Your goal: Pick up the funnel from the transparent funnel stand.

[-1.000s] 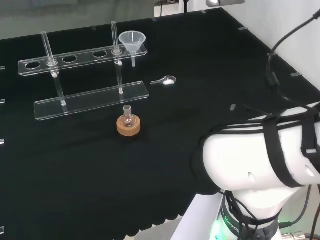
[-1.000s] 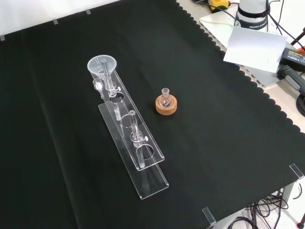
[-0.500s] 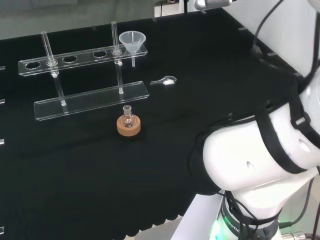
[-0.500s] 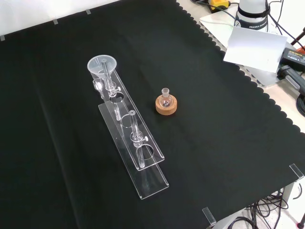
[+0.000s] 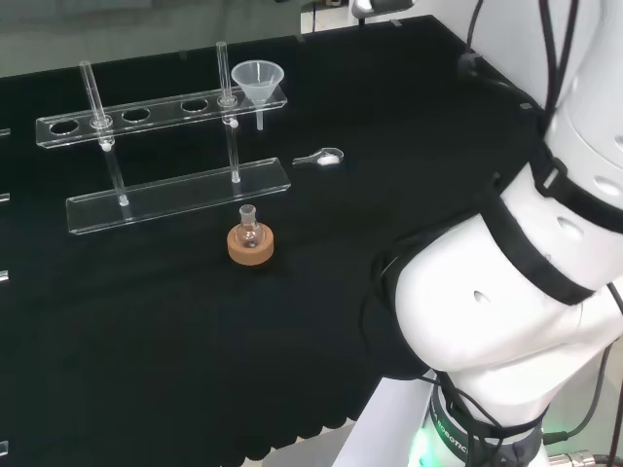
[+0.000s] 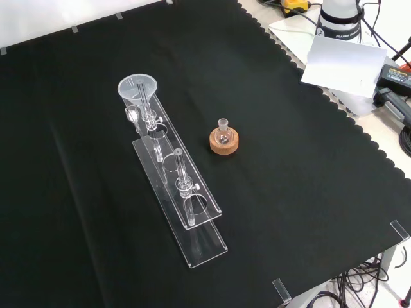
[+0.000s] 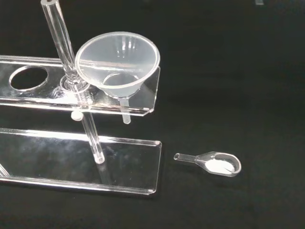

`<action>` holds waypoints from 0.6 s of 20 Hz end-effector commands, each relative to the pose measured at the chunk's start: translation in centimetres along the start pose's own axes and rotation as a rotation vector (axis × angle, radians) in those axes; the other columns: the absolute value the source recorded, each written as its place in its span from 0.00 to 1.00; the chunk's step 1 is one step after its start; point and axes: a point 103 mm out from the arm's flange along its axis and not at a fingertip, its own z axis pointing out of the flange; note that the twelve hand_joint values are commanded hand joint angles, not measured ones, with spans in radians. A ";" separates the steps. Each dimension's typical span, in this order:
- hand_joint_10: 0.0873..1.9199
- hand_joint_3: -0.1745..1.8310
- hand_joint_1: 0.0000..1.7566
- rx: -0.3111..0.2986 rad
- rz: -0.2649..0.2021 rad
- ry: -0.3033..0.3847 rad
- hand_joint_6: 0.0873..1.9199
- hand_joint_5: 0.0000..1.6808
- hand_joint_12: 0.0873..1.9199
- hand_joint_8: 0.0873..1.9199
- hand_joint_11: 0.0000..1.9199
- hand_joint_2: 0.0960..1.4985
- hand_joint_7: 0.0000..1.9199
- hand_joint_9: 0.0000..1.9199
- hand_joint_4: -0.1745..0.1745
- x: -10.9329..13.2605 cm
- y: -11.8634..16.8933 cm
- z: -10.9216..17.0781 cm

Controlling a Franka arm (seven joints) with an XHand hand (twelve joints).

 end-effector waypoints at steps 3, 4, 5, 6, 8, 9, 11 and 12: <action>0.35 0.22 0.13 0.077 -0.088 0.040 0.00 0.10 0.73 0.20 0.02 0.67 0.00 0.08 0.54 0.1 3.6 3.0; 0.35 0.21 0.14 0.092 -0.083 0.034 0.00 0.10 0.73 0.20 0.03 0.66 0.00 0.08 0.53 0.3 3.8 3.3; 0.35 0.21 0.16 0.102 -0.080 0.030 0.00 0.11 0.73 0.20 0.03 0.65 0.00 0.08 0.53 0.4 4.0 3.4; 0.35 0.21 0.17 0.112 -0.078 0.023 0.00 0.11 0.73 0.21 0.03 0.64 0.00 0.08 0.53 0.7 4.1 3.6; 0.35 0.20 0.19 0.141 -0.072 0.007 0.00 0.11 0.73 0.21 0.03 0.61 0.00 0.08 0.53 1.5 4.5 3.9; 0.35 0.20 0.20 0.151 -0.073 -0.006 0.00 0.11 0.73 0.21 0.03 0.60 0.00 0.08 0.53 1.9 4.7 4.0; 0.36 0.19 0.22 0.162 -0.077 -0.025 0.00 0.10 0.74 0.20 0.04 0.59 0.00 0.07 0.52 2.9 5.0 4.3; 0.36 0.19 0.22 0.166 -0.077 -0.028 0.00 0.10 0.74 0.20 0.04 0.58 0.00 0.07 0.52 3.3 5.1 4.5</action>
